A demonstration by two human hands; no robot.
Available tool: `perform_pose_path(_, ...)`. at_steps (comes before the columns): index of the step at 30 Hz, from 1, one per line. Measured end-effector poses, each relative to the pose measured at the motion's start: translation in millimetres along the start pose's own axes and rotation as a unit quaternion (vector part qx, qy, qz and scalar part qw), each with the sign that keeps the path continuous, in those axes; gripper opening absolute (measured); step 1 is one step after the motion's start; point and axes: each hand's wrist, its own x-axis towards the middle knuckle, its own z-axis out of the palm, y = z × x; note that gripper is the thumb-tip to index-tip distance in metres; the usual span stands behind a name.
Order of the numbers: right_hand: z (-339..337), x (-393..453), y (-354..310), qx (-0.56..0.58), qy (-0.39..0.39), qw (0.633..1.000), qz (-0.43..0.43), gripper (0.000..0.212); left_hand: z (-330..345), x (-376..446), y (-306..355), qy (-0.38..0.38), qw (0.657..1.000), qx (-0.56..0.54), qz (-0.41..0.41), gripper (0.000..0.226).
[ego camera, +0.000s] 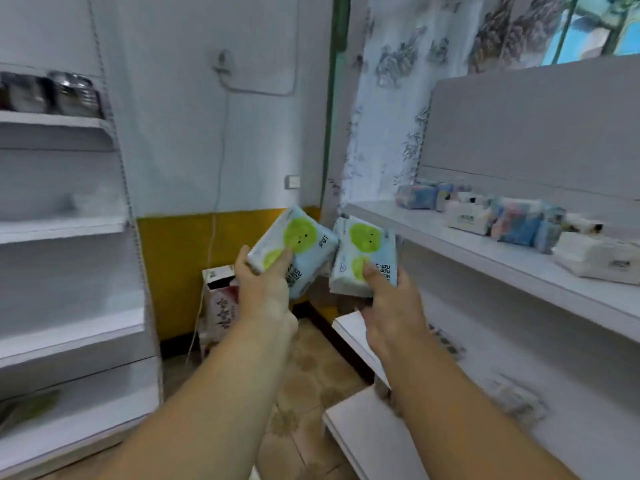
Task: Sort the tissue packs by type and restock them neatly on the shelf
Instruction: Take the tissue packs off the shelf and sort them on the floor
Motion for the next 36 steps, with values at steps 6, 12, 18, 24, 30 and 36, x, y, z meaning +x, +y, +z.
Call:
perform_pose_path(6, 86, -38, 87, -0.083, -0.04, 0.996, 0.014, 0.023, -103, 32, 39, 0.044, 0.998, -0.026, -0.021, 0.035)
perform_pose_path(12, 169, -52, 173, -0.209, -0.09, 0.974, -0.005, 0.041, -208, 93, 94, 0.101, 0.993, 0.045, 0.029, 0.033)
perform_pose_path(18, 204, -39, 263, -0.252, -0.111, 0.959, 0.071, 0.037, -289, 162, 73, 0.125, 0.986, 0.11, 0.014, 0.038)
perform_pose_path(24, 164, 35, 358, -0.331, -0.097, 0.926, 0.155, 0.017, -336, 225, -9, 0.148, 0.945, 0.289, -0.05, 0.012)
perform_pose_path(30, 102, 142, 498, -0.407, -0.099, 0.865, 0.276, 0.033, -374, 316, -126, 0.168, 0.877, 0.425, -0.149, 0.021)
perform_pose_path(36, 26, 219, 643, -0.421, -0.104, 0.808, 0.398, 0.014, -441, 397, -279, 0.223, 0.801, 0.478, -0.283, 0.023)
